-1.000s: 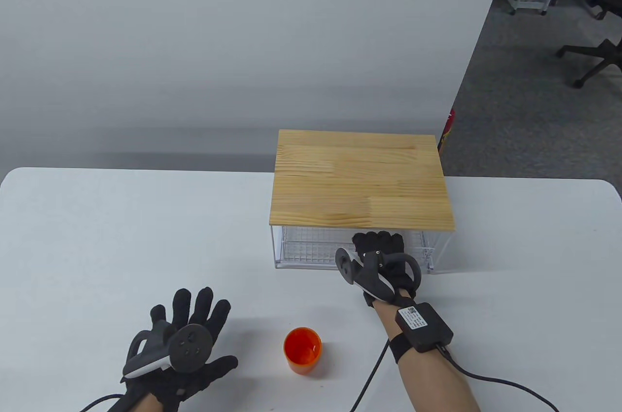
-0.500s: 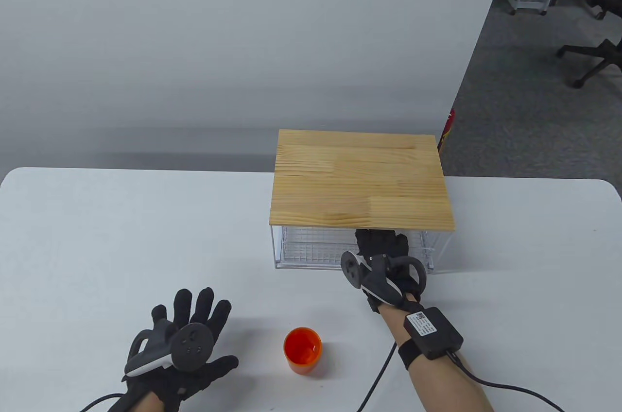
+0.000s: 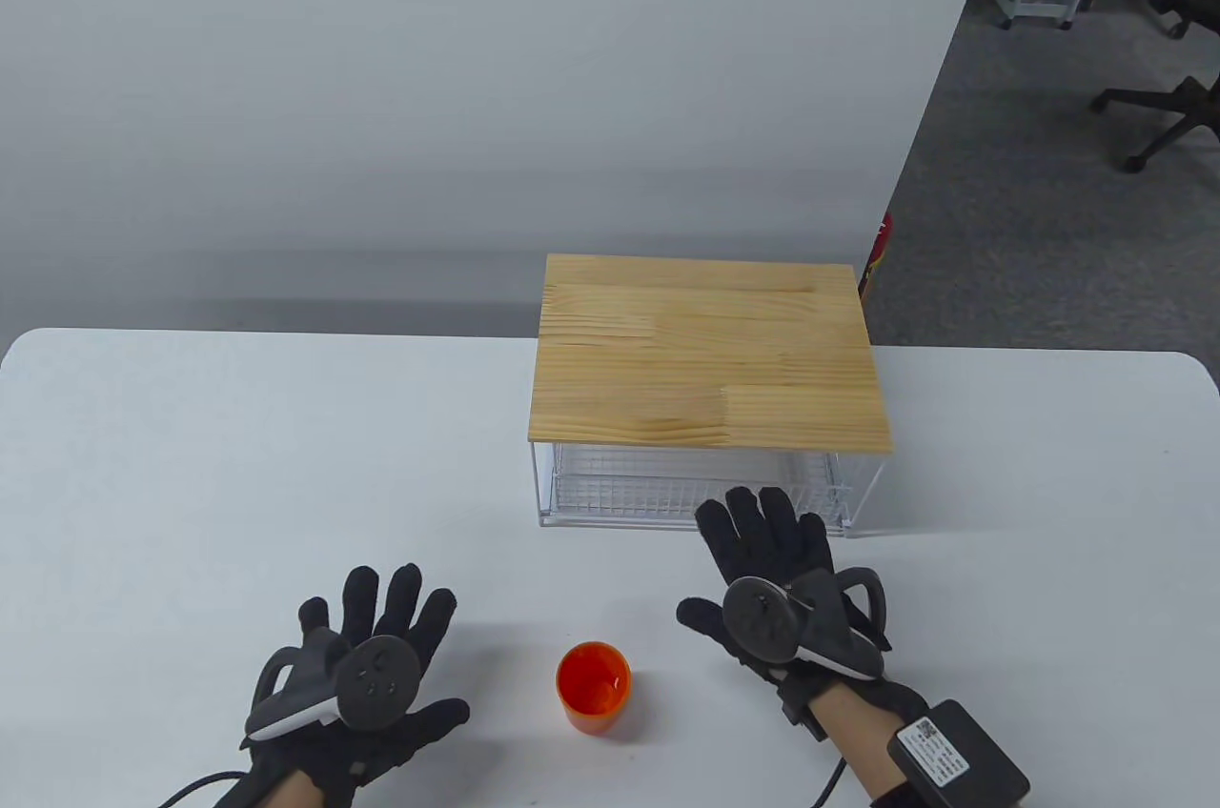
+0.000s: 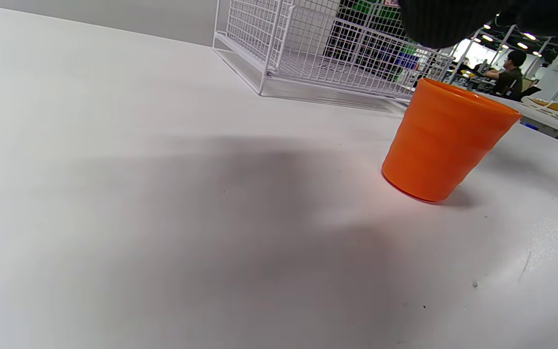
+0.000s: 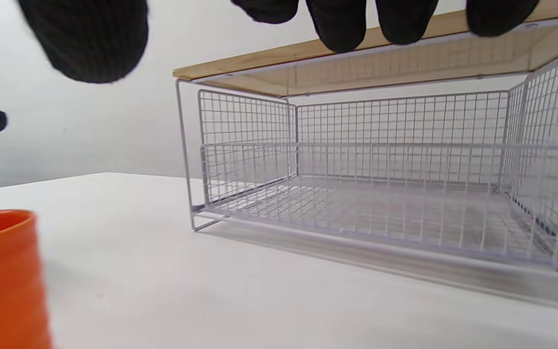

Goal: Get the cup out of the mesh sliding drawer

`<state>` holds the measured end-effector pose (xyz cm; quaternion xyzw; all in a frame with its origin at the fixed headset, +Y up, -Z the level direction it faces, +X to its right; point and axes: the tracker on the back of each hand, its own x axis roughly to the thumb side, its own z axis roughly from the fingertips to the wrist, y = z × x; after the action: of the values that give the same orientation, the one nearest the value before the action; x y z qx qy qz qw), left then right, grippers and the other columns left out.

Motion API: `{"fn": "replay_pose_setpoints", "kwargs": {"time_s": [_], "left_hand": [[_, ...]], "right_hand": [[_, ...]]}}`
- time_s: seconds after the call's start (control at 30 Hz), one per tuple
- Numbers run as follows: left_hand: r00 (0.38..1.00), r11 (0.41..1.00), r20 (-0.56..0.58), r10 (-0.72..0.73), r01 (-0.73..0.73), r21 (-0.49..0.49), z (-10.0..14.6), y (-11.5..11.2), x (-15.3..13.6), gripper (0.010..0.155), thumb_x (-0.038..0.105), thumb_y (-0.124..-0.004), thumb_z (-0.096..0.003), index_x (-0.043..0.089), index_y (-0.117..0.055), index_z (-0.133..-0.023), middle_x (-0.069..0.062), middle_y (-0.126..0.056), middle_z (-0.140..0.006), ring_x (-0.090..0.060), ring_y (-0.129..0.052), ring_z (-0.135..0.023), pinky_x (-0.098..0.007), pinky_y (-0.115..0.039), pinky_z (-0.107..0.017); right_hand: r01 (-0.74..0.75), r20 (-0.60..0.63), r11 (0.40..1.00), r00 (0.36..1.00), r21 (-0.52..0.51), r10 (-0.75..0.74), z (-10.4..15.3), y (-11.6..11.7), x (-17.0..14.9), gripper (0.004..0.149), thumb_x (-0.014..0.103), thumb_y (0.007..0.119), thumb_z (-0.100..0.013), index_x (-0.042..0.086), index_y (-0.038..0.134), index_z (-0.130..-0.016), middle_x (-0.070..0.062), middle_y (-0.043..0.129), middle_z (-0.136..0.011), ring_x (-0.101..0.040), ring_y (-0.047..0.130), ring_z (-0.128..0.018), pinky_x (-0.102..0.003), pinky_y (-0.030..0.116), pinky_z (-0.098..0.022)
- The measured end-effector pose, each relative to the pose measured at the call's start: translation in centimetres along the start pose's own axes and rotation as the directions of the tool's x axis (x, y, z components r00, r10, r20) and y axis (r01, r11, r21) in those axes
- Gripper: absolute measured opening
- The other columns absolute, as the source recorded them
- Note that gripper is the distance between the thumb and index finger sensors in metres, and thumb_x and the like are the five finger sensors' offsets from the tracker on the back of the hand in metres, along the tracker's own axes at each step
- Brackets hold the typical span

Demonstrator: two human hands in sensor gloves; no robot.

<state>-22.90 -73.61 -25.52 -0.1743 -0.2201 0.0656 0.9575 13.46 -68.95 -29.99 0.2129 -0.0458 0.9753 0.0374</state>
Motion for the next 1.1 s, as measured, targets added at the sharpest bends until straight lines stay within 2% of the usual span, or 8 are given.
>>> {"fn": "replay_pose_setpoints", "kwargs": {"time_s": [0.17,0.43,0.53,0.83,1.1], "left_hand": [[1.0,1.0,0.01,-0.002,0.001,0.017,0.2,0.2,0.2,0.096,0.069,-0.056,-0.0562,0.017,0.003,-0.111,-0.023,0.014,-0.11,-0.064,0.014,-0.092,-0.083,0.004,-0.048],[1.0,1.0,0.026,-0.011,0.011,0.014,0.3,0.2,0.6,0.094,0.07,-0.056,-0.0557,0.02,0.0,-0.113,-0.022,0.014,-0.111,-0.064,0.014,-0.092,-0.083,0.004,-0.048],[0.999,1.0,0.032,-0.017,0.017,0.022,0.5,0.3,0.8,0.095,0.07,-0.056,-0.0556,0.02,0.0,-0.113,-0.023,0.013,-0.111,-0.064,0.014,-0.092,-0.083,0.004,-0.048],[1.0,1.0,0.028,-0.014,0.013,0.025,0.6,0.2,0.7,0.095,0.071,-0.056,-0.0554,0.02,0.0,-0.113,-0.022,0.014,-0.111,-0.064,0.013,-0.092,-0.083,0.004,-0.048],[0.999,1.0,0.027,-0.025,0.024,0.017,0.4,0.1,0.6,0.096,0.071,-0.056,-0.0551,0.019,0.001,-0.113,-0.023,0.013,-0.111,-0.064,0.013,-0.092,-0.083,0.004,-0.048]], "right_hand": [[0.032,0.01,0.999,0.999,0.015,-0.032,2.3,0.4,0.6,0.092,0.071,0.067,-0.046,0.018,0.035,-0.114,-0.029,0.034,-0.122,-0.064,0.032,-0.107,-0.085,0.038,-0.069],[0.096,-0.003,0.995,0.995,0.039,-0.096,3.9,1.5,1.5,0.096,0.074,0.065,-0.046,0.016,0.031,-0.115,-0.029,0.028,-0.122,-0.066,0.023,-0.105,-0.087,0.031,-0.067],[0.067,0.007,0.996,0.998,0.056,-0.068,4.2,2.0,1.8,0.096,0.074,0.065,-0.046,0.017,0.031,-0.115,-0.03,0.027,-0.122,-0.066,0.021,-0.105,-0.087,0.03,-0.066],[0.101,0.004,0.992,0.995,0.072,-0.101,4.4,3.6,1.5,0.096,0.076,0.064,-0.046,0.021,0.027,-0.115,-0.03,0.021,-0.122,-0.066,0.014,-0.103,-0.088,0.025,-0.065],[0.052,0.014,0.995,0.998,0.091,-0.054,4.4,3.8,1.2,0.093,0.077,0.062,-0.046,0.024,0.029,-0.116,-0.03,0.014,-0.121,-0.065,0.005,-0.101,-0.089,0.017,-0.061]]}}
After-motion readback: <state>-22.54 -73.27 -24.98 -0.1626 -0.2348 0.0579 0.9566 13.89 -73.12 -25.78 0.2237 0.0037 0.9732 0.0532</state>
